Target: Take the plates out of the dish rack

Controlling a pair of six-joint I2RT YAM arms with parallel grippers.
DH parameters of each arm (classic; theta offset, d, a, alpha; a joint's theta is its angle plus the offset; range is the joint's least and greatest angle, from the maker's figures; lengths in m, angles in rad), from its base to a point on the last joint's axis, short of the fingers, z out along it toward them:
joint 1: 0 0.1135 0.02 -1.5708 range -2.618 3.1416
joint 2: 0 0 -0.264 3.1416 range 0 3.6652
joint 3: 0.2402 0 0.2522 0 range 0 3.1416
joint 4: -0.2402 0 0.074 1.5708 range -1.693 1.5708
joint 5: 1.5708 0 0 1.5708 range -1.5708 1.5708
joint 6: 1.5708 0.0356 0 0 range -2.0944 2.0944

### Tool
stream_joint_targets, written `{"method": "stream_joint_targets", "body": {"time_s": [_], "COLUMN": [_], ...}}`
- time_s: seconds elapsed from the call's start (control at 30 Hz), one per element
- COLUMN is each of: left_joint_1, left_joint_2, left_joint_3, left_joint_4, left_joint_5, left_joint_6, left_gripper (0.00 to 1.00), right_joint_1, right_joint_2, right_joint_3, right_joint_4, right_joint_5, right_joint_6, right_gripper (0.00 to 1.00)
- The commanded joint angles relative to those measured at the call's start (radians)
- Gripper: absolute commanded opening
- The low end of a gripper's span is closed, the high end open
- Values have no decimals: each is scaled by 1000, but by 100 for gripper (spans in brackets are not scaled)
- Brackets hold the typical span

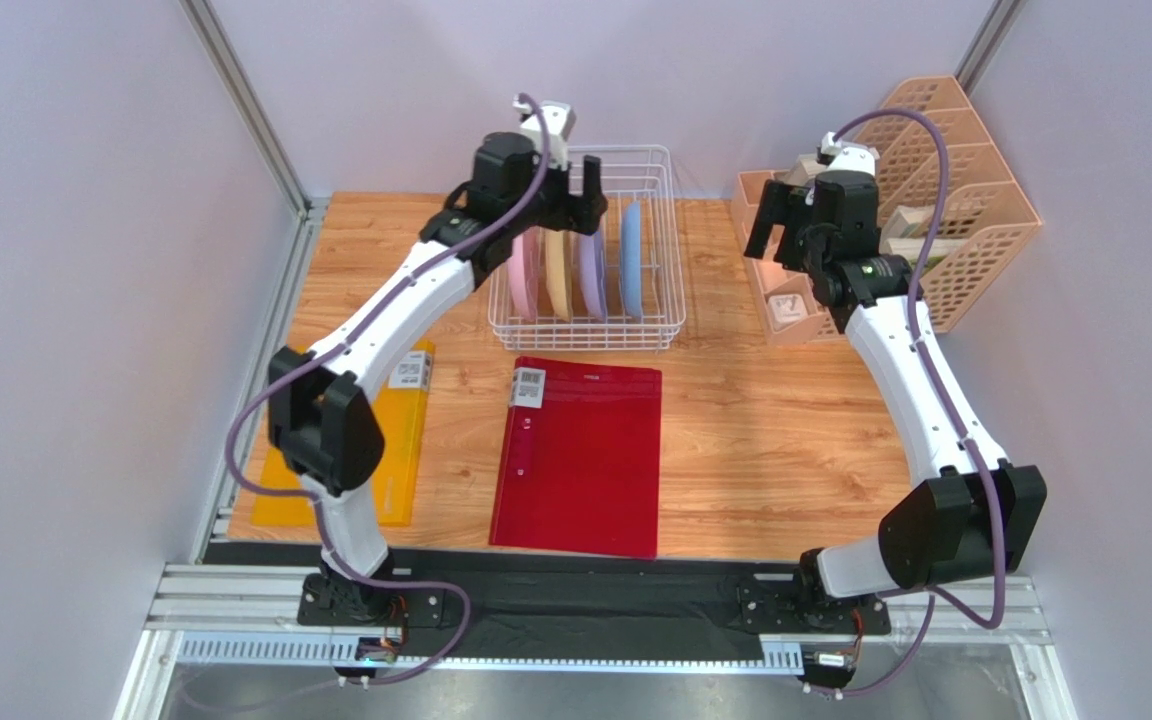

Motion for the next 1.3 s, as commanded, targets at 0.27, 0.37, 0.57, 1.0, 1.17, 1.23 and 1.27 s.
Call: {"method": "stream_joint_targets", "body": {"time_s": [0.27, 0.37, 0.57, 1.0, 1.17, 1.23, 1.27], "left_joint_1": [-193, -222, -251, -310, -313, -314, -316], "left_joint_2": [175, 195, 244, 295, 306, 307, 307], "left_joint_3": [195, 196, 190, 112, 100, 94, 94], "left_joint_4": [-10, 1, 1, 94, 97, 100, 103], "left_joint_5": [-306, -357, -464, -645, -690, -697, -699], "left_joint_6": [50, 65, 43, 56, 49, 46, 47], "left_gripper": [95, 95, 93, 68, 53, 47, 45], "right_joint_1": [-3, -1, -1, -1, -3, -1, -1], "right_joint_2": [-4, -3, 2, 23, 40, 40, 40], "right_joint_3": [-37, -36, -34, -26, -8, -8, -10], "right_joint_4": [12, 12, 7, -5, -28, -29, -29], "right_joint_5": [38, 37, 49, 61, 71, 71, 72], "right_joint_6": [-26, -25, -17, -6, -2, 0, 1], "right_gripper": [100, 100, 100, 100, 100, 100, 100]}}
